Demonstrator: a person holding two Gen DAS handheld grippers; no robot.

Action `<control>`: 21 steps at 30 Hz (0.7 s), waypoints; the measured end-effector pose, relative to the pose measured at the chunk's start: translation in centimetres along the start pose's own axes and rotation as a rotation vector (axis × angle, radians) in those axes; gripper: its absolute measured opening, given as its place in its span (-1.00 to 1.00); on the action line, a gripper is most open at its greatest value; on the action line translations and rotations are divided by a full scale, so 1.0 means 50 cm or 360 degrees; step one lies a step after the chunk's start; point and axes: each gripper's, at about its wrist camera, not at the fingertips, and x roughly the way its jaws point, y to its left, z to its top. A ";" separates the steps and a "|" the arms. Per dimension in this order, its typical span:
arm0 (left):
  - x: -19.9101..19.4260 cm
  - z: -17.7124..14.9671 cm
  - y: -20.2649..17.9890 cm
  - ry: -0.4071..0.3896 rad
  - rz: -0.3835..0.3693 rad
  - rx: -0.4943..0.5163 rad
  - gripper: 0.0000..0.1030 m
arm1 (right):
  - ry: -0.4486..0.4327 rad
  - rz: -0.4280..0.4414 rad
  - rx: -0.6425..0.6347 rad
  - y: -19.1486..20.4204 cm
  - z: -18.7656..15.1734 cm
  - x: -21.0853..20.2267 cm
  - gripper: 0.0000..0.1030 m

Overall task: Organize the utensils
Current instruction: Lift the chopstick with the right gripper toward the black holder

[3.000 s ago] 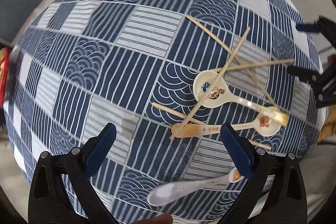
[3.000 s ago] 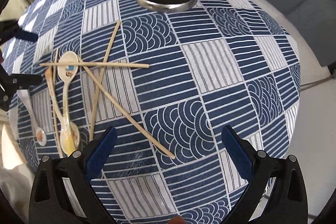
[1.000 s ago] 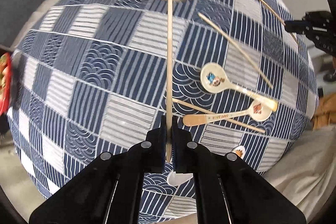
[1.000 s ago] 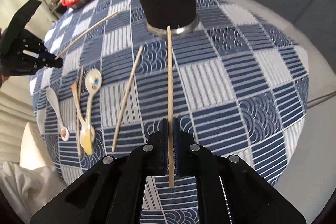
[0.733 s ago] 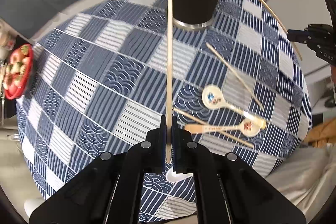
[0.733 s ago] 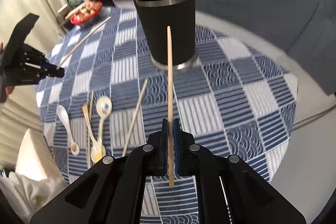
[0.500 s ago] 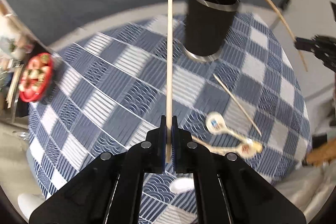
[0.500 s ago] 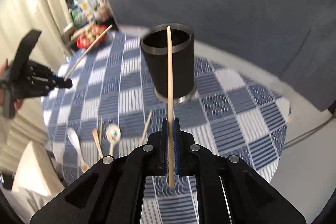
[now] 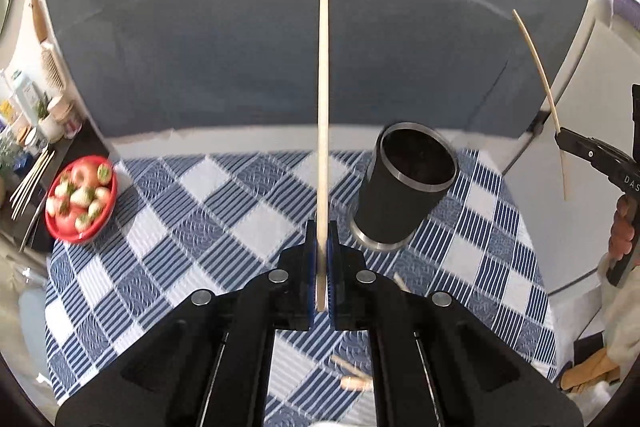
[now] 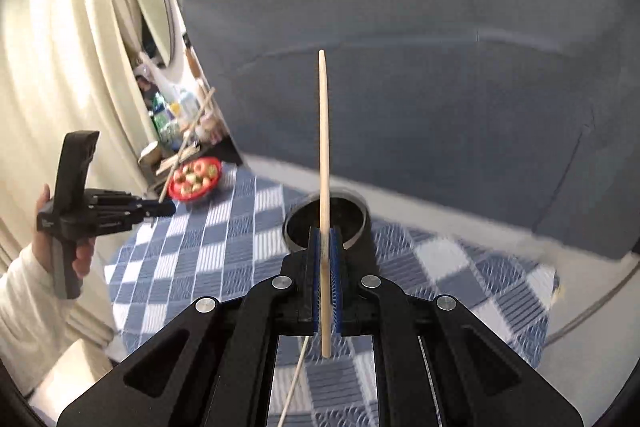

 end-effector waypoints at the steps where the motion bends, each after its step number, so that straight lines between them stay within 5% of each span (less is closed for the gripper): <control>1: 0.002 0.009 -0.001 -0.0019 -0.0017 -0.0002 -0.91 | -0.0036 0.0008 -0.0010 0.000 0.010 -0.002 -0.91; 10: 0.033 0.063 -0.021 -0.0188 -0.0165 -0.0003 -0.91 | -0.0246 0.0158 -0.0017 -0.008 0.070 0.014 -0.91; 21: 0.122 0.110 -0.022 -0.0322 -0.0608 -0.0085 -0.91 | -0.0367 0.0316 0.0072 -0.022 0.099 0.095 -0.91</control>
